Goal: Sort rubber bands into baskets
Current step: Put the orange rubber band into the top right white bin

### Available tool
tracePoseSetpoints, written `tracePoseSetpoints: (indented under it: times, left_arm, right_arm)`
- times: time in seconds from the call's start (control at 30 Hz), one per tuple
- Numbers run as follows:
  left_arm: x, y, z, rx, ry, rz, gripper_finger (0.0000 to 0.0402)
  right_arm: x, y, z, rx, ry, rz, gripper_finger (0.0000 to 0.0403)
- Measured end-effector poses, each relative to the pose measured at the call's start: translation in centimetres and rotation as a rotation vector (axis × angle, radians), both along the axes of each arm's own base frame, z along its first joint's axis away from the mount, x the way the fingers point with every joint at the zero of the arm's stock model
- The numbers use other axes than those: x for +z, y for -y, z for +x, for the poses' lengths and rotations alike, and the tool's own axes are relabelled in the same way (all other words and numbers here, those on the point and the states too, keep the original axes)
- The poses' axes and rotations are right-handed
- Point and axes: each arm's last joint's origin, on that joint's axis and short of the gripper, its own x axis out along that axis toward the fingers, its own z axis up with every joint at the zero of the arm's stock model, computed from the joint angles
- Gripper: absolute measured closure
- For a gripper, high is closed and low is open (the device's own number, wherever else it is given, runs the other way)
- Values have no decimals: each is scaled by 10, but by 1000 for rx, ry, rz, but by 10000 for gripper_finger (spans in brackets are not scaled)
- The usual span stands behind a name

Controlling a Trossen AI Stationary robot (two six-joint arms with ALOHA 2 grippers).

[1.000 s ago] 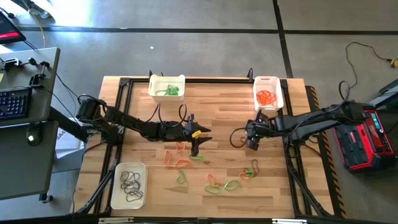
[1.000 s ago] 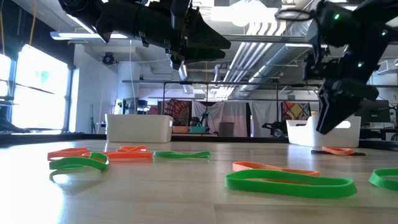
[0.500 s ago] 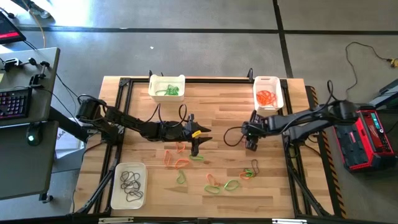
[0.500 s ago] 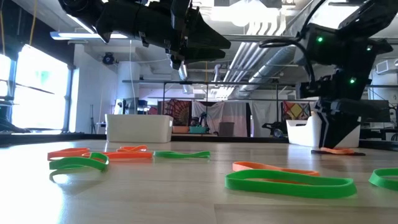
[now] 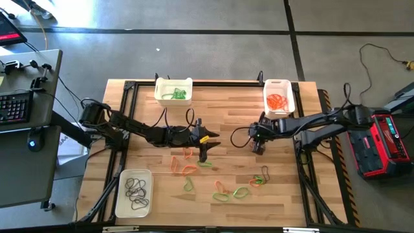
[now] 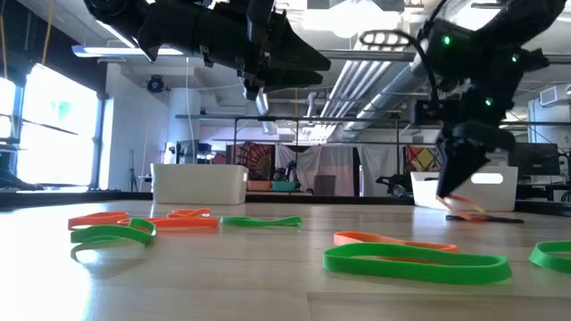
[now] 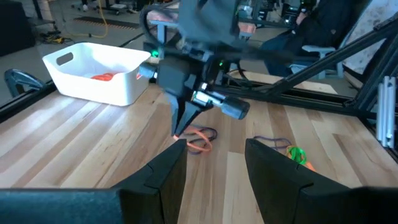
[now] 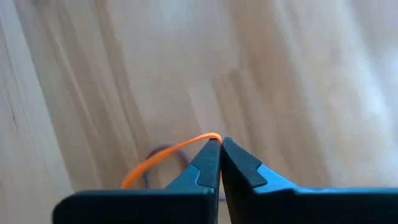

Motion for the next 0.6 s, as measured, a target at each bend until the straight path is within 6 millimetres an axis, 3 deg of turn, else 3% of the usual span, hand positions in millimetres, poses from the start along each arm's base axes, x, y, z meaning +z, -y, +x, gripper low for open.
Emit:
tracePoseSetpoints:
  times: [0.3, 0.47, 0.6]
  left_arm:
    - [-2, 0, 0, 10, -17, 5, 245]
    - [-2, 1, 0, 6, -18, 4, 245]
    - [-2, 1, 0, 7, -18, 4, 245]
  right_arm:
    - [57, 20, 3, -249, 43, -169, 402]
    - [91, 44, -9, -426, 19, -284, 402]
    - [106, 62, -26, -515, 36, -307, 402]
